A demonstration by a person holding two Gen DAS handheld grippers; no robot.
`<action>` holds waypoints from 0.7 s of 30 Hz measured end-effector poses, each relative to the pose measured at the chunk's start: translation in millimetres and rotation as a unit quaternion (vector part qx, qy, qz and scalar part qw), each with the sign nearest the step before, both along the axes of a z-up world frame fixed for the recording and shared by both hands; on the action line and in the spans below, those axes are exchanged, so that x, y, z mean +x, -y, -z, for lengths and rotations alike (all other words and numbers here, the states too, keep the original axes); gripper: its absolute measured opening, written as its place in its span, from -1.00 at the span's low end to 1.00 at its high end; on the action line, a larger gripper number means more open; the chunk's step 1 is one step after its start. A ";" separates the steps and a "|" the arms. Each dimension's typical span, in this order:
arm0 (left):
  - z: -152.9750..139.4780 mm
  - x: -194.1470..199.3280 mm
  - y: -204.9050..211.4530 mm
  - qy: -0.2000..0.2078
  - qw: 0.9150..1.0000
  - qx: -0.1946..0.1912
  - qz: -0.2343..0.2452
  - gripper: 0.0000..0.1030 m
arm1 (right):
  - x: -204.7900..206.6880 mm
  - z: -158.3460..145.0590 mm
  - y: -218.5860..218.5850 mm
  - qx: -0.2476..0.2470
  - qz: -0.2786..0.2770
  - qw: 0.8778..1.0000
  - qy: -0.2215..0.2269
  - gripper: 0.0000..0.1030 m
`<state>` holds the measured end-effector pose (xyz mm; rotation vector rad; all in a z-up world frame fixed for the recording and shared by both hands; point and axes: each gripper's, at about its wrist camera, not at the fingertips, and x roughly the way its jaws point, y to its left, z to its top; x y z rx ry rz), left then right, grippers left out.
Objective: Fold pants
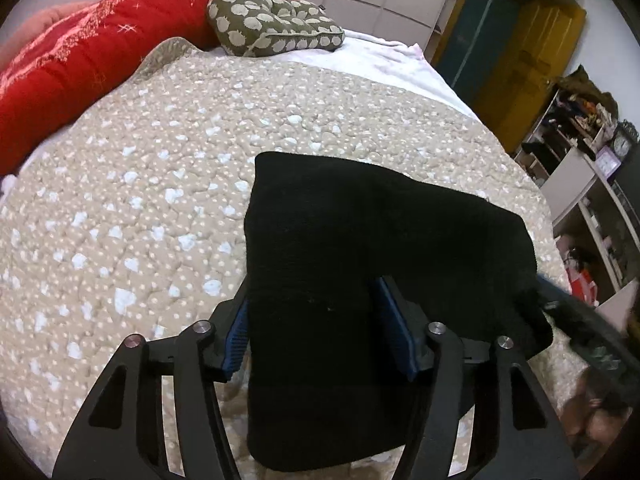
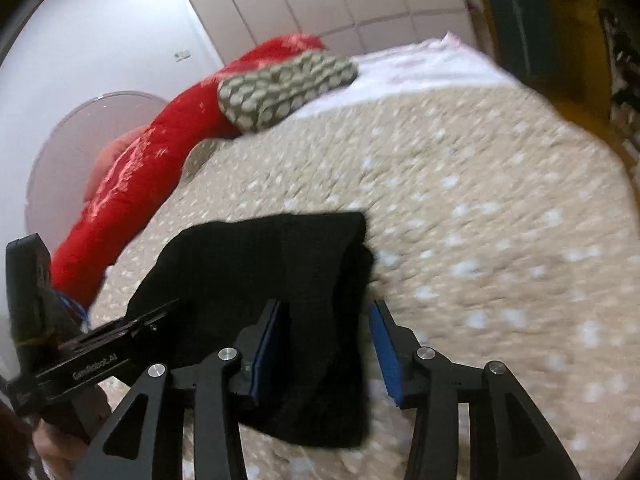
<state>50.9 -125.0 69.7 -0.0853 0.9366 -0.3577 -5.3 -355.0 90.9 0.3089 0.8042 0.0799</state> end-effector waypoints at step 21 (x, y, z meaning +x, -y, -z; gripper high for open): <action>0.0 12.3 17.9 0.001 0.999 0.049 -0.011 0.39 | -1.0 -21.2 -37.0 -0.095 -0.074 0.993 0.021 -0.35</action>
